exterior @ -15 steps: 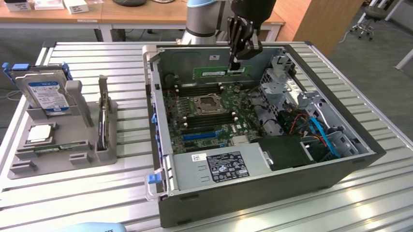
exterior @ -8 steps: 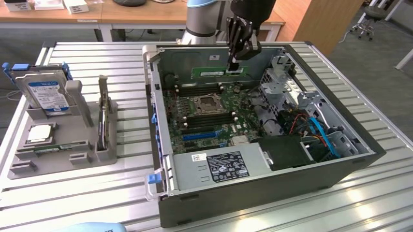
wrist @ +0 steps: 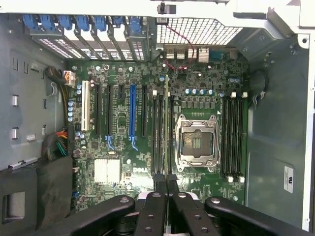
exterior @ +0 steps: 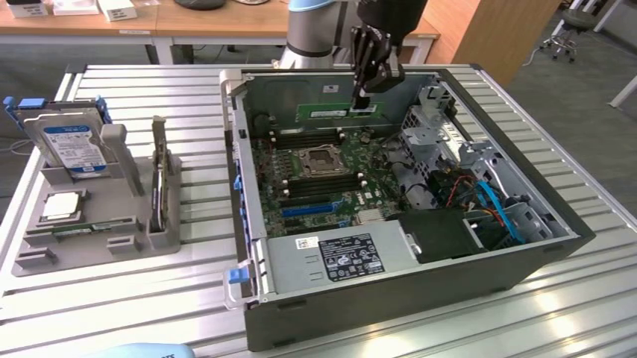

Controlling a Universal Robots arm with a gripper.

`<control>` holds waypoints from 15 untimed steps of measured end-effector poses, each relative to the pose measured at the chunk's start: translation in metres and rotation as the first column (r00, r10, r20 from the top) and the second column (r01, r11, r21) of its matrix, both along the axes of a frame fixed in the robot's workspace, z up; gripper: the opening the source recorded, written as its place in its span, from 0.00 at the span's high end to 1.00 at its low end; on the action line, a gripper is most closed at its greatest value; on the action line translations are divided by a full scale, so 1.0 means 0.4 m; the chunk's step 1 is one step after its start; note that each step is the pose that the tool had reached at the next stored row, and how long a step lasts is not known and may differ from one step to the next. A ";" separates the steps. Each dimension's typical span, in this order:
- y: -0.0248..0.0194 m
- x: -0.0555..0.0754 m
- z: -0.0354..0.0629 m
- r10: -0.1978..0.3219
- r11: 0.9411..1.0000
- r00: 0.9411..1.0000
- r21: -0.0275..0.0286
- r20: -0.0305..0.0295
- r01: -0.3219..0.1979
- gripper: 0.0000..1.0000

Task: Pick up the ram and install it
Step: 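Pick up the ram and move it above insertion slot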

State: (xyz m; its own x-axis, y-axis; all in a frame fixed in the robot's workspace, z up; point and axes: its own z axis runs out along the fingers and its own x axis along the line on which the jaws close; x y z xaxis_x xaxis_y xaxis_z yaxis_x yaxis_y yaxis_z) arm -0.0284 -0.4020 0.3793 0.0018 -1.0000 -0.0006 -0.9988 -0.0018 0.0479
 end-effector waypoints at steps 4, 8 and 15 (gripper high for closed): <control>-0.001 0.001 -0.001 0.000 1.000 1.000 0.000 0.000 0.000 0.88; -0.009 0.001 0.000 0.000 1.000 1.000 0.000 0.000 0.000 0.88; -0.013 0.001 -0.003 0.000 1.000 1.000 0.000 0.000 0.000 0.88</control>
